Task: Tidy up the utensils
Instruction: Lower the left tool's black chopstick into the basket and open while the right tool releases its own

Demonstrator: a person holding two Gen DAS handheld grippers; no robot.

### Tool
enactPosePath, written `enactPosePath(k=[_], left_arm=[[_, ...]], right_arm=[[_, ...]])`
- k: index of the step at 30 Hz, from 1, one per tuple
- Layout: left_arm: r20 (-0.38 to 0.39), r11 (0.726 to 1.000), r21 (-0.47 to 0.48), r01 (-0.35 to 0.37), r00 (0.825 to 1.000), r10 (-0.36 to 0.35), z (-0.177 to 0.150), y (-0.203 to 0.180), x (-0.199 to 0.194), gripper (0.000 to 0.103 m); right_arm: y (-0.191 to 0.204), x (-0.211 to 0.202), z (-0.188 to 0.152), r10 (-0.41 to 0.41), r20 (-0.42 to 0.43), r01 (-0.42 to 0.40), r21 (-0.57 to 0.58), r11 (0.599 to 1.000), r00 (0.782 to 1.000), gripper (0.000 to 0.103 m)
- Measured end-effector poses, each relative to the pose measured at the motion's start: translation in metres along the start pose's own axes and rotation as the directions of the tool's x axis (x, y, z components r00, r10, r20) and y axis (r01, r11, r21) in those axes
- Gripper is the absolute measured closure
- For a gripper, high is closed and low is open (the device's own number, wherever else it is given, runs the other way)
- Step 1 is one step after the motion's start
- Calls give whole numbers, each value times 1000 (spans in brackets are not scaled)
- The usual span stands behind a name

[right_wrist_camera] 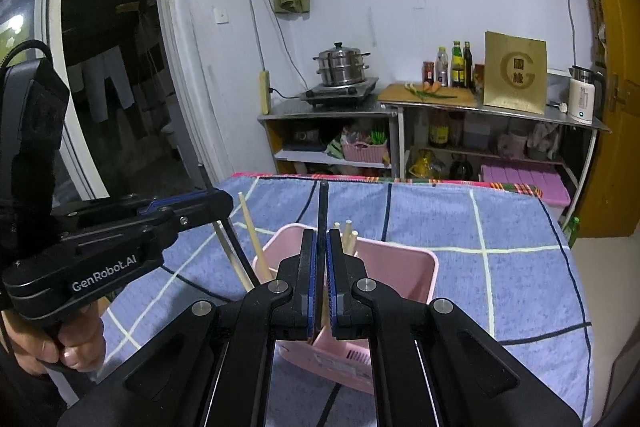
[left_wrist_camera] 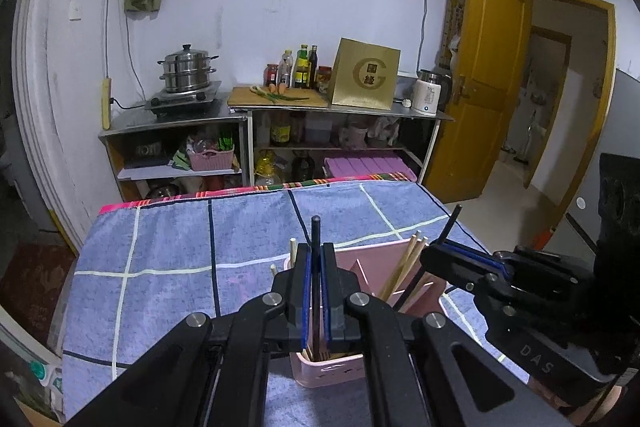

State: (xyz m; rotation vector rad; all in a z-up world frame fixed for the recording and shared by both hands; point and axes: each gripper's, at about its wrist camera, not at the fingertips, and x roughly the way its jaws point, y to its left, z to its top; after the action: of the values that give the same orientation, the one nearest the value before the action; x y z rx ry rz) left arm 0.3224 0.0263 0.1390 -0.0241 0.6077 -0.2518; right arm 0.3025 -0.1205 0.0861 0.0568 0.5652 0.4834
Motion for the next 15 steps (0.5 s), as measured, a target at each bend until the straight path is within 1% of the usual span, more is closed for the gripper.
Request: enactPosePath(k=[4,5,7,8,9,11,15], left_arm=[[-9,1000,7,-9,1000,9,0,-1,-2,97],[-8,1000,7,-10,1000,10,0,-1,-4,94],[3,1000,4,-11,1000,11,-1,-2,-10,87],[8,1000,1,-10,1000,10,-1,-3,-14,82],[14,1000,-1,-9,1000,9,-2,-3,-18,78],[29,1000,-7,-8,1000,8,-3,-3,-27,76],[52,1000,-17,-13,999,14,-7,-5,-48,75]], right_arm=[[1,-4,2,9,-15,-9,-4,1000,1000,98],[2,-5,2,6,-13,-7,-6,1000,1000,98],[4,-12,4,4,-3,-4,-11,1000,1000,94],[5,-15,5,5,3,-5,-14,1000,1000,90],[6,-18,5,5,8,-5,-16,1000,1000,89],[8,-26,5,-1,17,1,-20,1000,1000,89],[12,-42,2,-3,35,4,-29,1000,999,87]])
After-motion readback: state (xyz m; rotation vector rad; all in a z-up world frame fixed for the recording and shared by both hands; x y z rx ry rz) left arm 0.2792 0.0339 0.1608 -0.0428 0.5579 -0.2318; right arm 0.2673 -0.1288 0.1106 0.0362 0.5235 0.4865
